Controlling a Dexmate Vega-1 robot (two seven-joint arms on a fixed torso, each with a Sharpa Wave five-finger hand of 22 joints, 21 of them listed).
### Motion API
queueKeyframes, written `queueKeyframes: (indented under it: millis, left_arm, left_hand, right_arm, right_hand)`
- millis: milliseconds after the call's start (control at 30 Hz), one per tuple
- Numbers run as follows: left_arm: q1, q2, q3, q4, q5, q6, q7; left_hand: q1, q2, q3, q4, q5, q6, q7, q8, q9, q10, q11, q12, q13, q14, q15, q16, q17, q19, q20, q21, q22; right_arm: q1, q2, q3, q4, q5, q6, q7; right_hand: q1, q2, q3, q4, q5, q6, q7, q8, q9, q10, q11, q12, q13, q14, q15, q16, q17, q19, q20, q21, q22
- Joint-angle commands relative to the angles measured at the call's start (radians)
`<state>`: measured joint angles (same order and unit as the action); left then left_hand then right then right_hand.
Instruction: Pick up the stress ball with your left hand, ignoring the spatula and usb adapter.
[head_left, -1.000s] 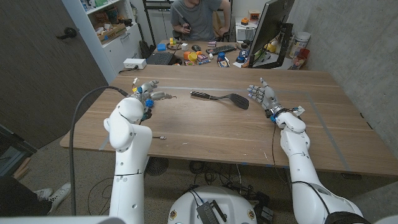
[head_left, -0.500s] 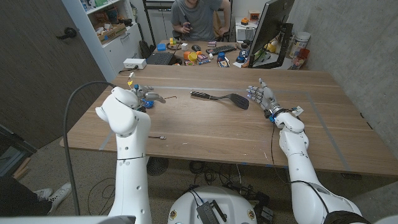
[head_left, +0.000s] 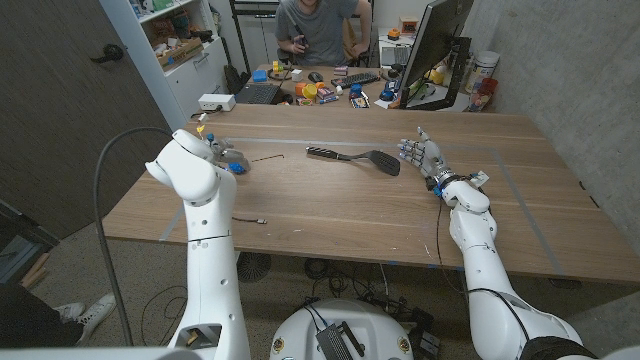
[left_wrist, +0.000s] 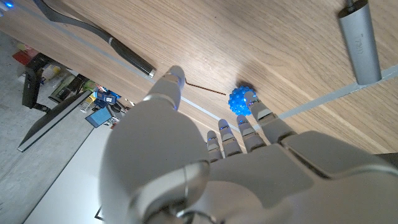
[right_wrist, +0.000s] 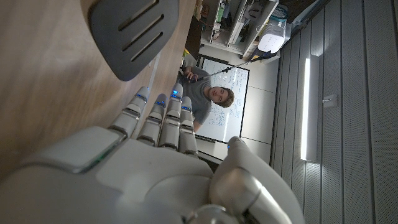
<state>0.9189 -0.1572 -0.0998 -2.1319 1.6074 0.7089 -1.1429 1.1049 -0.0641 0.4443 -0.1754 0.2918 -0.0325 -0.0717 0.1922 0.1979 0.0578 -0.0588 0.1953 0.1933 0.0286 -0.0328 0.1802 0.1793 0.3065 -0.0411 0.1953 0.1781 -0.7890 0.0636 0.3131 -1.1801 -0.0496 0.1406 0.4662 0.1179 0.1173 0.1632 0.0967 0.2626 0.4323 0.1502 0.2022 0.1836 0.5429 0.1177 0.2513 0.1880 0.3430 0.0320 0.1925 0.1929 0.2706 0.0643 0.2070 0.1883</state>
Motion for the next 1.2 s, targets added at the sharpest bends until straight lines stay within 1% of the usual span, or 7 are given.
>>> queueKeyframes:
  millis: [33, 300, 333, 400, 467, 933, 1200]
  left_arm:
    - [-0.087, -0.002, -0.039, 0.061, 0.145, -0.017, -0.131]
    - [-0.103, -0.001, -0.094, 0.112, 0.102, -0.029, -0.067]
    - [-0.073, 0.008, -0.093, 0.098, 0.049, -0.064, 0.012]
    - [-0.003, 0.026, -0.067, 0.078, -0.004, -0.122, 0.19]
    - [0.015, 0.029, -0.066, 0.076, -0.044, -0.139, 0.259]
    - [-0.109, 0.077, -0.107, 0.223, -0.109, -0.053, 0.255]
    - [-0.15, 0.117, -0.084, 0.344, -0.153, -0.02, 0.303]
  left_hand:
    - [0.012, -0.001, 0.007, 0.0, -0.008, -0.003, -0.006, 0.003, 0.005, -0.006, -0.012, 0.001, 0.005, -0.007, -0.033, -0.001, 0.005, -0.011, -0.05, -0.002, 0.002]
    - [0.012, -0.014, -0.002, 0.011, -0.031, 0.036, -0.018, 0.02, 0.005, 0.048, -0.038, 0.024, 0.005, 0.048, -0.065, 0.02, 0.005, 0.022, -0.062, 0.013, 0.002]
    - [0.012, -0.017, -0.004, 0.014, -0.038, 0.06, -0.027, 0.028, 0.005, 0.064, -0.05, 0.029, 0.005, 0.07, -0.073, 0.026, 0.005, 0.036, -0.067, 0.017, 0.003]
    - [0.034, -0.043, -0.012, 0.008, -0.056, 0.195, -0.068, 0.068, 0.004, 0.201, -0.096, 0.068, 0.004, 0.173, -0.128, 0.043, 0.004, 0.116, -0.072, 0.04, 0.004]
    - [0.04, -0.051, -0.015, 0.008, -0.058, 0.212, -0.07, 0.07, 0.003, 0.22, -0.101, 0.07, 0.003, 0.201, -0.141, 0.046, 0.003, 0.141, -0.075, 0.047, 0.004]
    - [0.026, -0.059, -0.026, 0.021, -0.062, 0.186, -0.067, 0.049, 0.003, 0.205, -0.097, 0.053, 0.002, 0.191, -0.135, 0.028, 0.004, 0.13, -0.076, 0.036, 0.005]
    - [0.022, -0.056, -0.027, 0.025, -0.062, 0.186, -0.064, 0.047, 0.003, 0.201, -0.096, 0.049, 0.002, 0.188, -0.133, 0.024, 0.004, 0.127, -0.077, 0.034, 0.006]
  right_arm:
    - [0.002, 0.001, 0.003, 0.015, -0.008, 0.005, -0.01]
    - [0.005, -0.004, 0.006, 0.013, -0.016, -0.004, -0.018]
    - [0.006, -0.005, 0.006, 0.015, -0.016, -0.001, -0.017]
    - [0.007, -0.005, 0.006, 0.016, -0.018, -0.001, -0.019]
    - [0.008, -0.005, 0.006, 0.019, -0.02, 0.001, -0.022]
    - [0.02, -0.012, 0.007, 0.047, -0.043, -0.011, -0.048]
    - [0.028, -0.015, 0.013, 0.057, -0.049, -0.006, -0.058]
  right_hand:
    - [0.01, 0.035, 0.007, 0.002, 0.007, 0.0, 0.0, -0.006, 0.006, 0.004, 0.005, -0.002, 0.003, 0.003, -0.001, 0.004, 0.002, 0.006, 0.003, 0.005, 0.003]
    - [0.009, 0.035, 0.007, 0.002, 0.007, -0.001, 0.001, -0.006, 0.006, 0.001, 0.004, -0.004, 0.003, 0.002, -0.001, 0.003, 0.002, 0.005, 0.003, 0.005, 0.003]
    - [0.009, 0.035, 0.007, 0.002, 0.007, -0.001, 0.001, -0.006, 0.006, 0.001, 0.004, -0.004, 0.003, 0.003, -0.001, 0.004, 0.002, 0.005, 0.003, 0.005, 0.003]
    - [0.009, 0.035, 0.007, 0.002, 0.007, -0.001, 0.001, -0.006, 0.006, 0.0, 0.004, -0.004, 0.003, 0.003, -0.001, 0.004, 0.002, 0.005, 0.003, 0.005, 0.003]
    - [0.009, 0.035, 0.007, 0.002, 0.007, -0.001, 0.001, -0.006, 0.006, -0.002, 0.001, -0.005, 0.003, 0.002, -0.001, 0.003, 0.002, 0.005, 0.003, 0.005, 0.003]
    - [0.009, 0.035, 0.007, 0.002, 0.007, -0.002, 0.001, -0.007, 0.006, -0.004, 0.003, -0.008, 0.003, -0.001, 0.0, 0.002, 0.002, 0.005, 0.003, 0.005, 0.003]
    - [0.01, 0.035, 0.007, 0.002, 0.007, -0.003, 0.0, -0.008, 0.006, -0.005, 0.002, -0.009, 0.003, -0.001, 0.001, 0.002, 0.002, 0.005, 0.003, 0.005, 0.003]
